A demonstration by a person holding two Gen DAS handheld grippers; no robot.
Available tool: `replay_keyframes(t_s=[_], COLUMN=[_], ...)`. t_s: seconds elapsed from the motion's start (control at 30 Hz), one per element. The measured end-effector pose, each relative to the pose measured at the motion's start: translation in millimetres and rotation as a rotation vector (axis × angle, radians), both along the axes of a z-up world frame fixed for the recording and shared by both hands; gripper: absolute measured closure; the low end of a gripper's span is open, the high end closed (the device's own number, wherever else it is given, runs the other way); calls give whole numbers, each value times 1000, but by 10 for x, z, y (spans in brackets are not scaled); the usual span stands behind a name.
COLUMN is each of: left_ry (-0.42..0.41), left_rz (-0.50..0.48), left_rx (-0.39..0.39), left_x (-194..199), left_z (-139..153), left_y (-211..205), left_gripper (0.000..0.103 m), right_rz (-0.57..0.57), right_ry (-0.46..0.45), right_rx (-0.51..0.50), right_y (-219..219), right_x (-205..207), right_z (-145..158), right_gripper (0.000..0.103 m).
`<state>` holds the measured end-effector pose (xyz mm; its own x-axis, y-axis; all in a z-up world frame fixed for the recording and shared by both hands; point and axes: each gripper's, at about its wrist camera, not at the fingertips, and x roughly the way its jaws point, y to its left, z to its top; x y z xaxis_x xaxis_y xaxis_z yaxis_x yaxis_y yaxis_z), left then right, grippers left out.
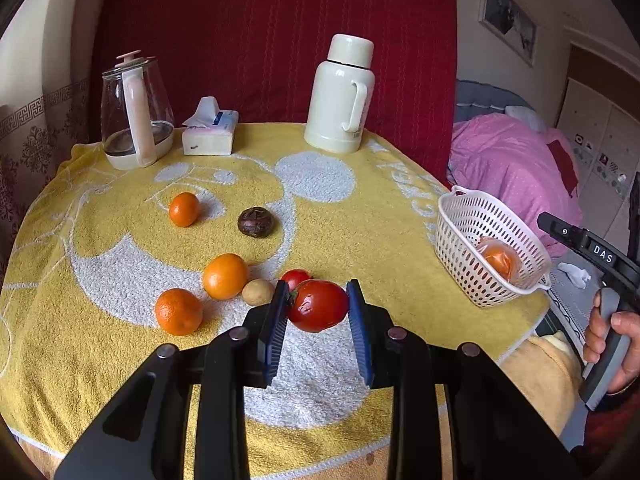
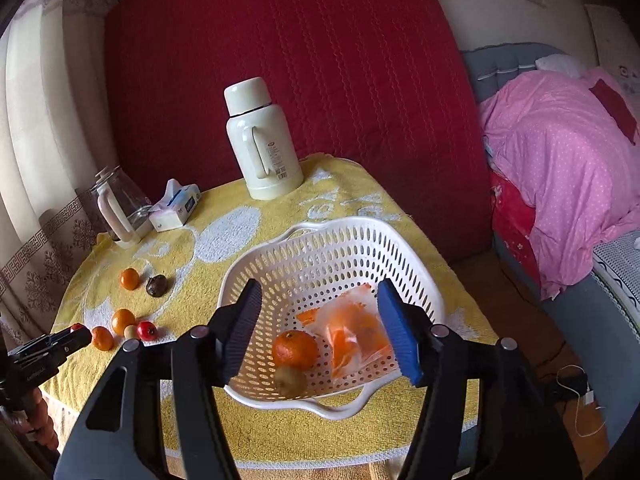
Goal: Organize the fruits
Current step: 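Lower the red tomato into the white basket and open the left tool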
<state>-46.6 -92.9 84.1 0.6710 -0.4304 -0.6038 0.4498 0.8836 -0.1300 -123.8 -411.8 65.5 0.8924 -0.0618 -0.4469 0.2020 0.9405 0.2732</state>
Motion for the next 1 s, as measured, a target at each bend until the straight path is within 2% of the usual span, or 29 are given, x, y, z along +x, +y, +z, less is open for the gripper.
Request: replay_keyframes(t_s=[0.07,0.2,0.4,0.73,1.0], left_ry=[-10,-35,-67,-58,-43], left_rz=[-20,-72,-157,-285,-305], left_rx=[4,3,-6,-13,-6], left_x=[-1,-4,19,106,220], left_z=[33,117,226,208,108], left_y=[-85,-303,-713,-1371,-1655], left_gripper=[73,73,73,73,73], right_rz=[-20,-66,-128,-183,-205], right_ry=[-14,-42,-73,-88,-98], right_rx=[12,19,3,18,5], right_y=[-55,-136,-241,-402,-432], right_x=[-32,-87,-169,-233,-249], right_z=[25,69,119,136,148], right_gripper=[41,28,20,17,15])
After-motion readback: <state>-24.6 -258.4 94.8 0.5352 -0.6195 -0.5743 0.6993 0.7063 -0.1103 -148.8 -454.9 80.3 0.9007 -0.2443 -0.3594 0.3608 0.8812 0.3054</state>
